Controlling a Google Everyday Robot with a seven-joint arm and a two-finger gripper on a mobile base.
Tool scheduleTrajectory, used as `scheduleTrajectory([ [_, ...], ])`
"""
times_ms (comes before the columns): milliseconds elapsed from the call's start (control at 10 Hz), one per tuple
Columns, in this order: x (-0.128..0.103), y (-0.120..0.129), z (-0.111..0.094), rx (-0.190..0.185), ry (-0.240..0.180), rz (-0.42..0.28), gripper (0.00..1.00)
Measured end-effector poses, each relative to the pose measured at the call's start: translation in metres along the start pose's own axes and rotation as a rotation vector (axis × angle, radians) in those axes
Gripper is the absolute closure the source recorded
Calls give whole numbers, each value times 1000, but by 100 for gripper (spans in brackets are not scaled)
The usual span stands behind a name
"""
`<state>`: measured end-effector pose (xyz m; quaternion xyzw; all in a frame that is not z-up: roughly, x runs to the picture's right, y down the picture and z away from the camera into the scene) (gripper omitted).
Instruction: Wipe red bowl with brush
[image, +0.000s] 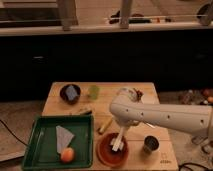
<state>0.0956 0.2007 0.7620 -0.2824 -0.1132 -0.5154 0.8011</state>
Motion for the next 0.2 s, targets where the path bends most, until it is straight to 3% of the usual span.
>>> scheduleTrajectory([
  [200,-5,-25,-6,4,12,-50,100],
])
